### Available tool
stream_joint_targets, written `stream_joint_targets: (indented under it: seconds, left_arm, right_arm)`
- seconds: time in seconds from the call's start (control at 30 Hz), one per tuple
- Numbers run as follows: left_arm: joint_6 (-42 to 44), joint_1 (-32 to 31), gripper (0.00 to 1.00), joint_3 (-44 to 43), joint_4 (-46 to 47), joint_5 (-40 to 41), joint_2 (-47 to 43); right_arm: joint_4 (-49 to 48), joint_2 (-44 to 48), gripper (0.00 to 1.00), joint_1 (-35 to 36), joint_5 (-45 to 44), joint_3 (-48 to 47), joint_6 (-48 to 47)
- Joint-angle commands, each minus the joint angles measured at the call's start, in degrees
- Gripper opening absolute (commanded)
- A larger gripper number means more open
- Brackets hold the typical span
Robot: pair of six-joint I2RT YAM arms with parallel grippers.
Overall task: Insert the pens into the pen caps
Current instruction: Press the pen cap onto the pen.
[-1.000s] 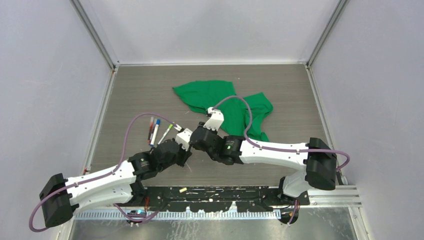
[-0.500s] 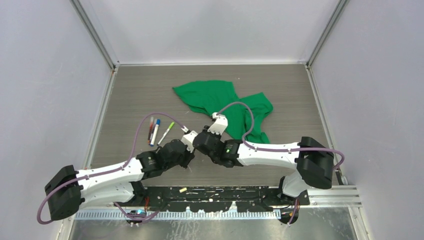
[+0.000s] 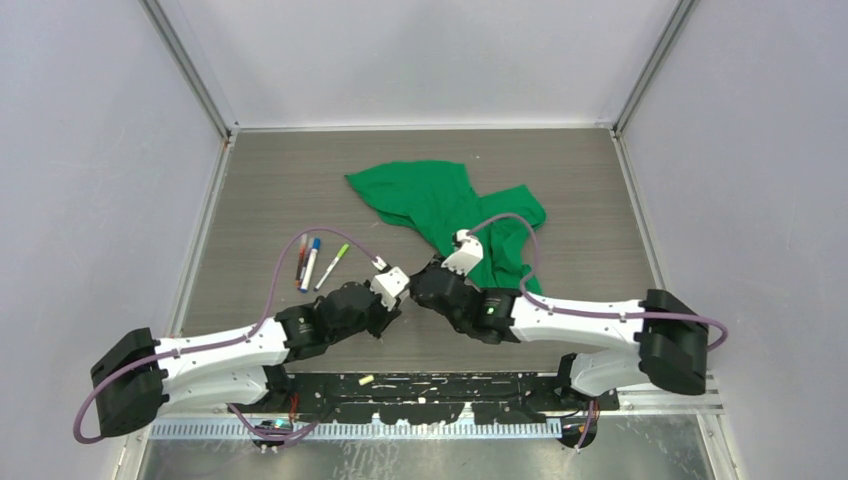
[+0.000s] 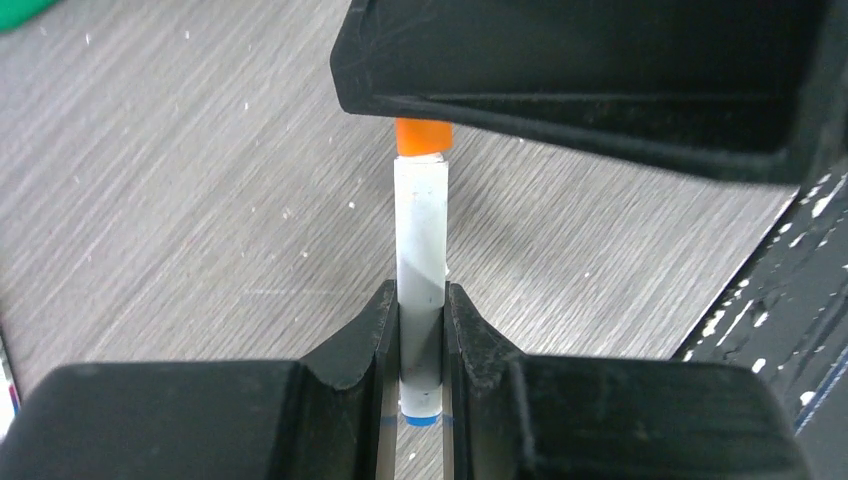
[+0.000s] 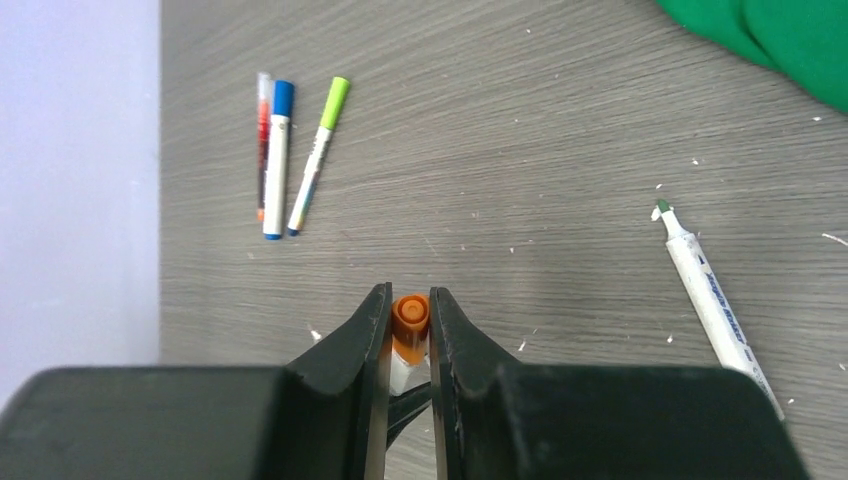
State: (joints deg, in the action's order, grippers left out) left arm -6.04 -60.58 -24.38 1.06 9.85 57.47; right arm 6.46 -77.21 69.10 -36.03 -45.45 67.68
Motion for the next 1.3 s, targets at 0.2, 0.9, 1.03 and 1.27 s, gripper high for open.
stream_joint_targets:
  seconds: [0.2, 0.9, 1.03, 1.27]
  left_arm:
    - [2.03, -0.48, 0.0, -5.43, 25.4, 3.96, -4.0]
    - [-1.0, -0.86, 0.0, -9.55, 32.75, 9.59, 3.94]
    - [-0.14, -1.53, 0.0, -9.41, 35.28, 8.72, 6.09]
    - [2.63, -3.35, 0.0, -9.65, 36.81, 10.05, 8.24]
  right_arm:
    - [4.16, 3.8, 0.0, 1.66, 9.94, -0.05, 0.99]
    - [-2.86, -5.39, 0.0, 5.4, 12.55, 0.66, 3.17]
    - [-2.45, -5.4, 0.0, 5.21, 11.51, -0.44, 3.46]
    - [-7.3, -6.94, 0.0, 5.24, 13.46, 1.36, 7.72]
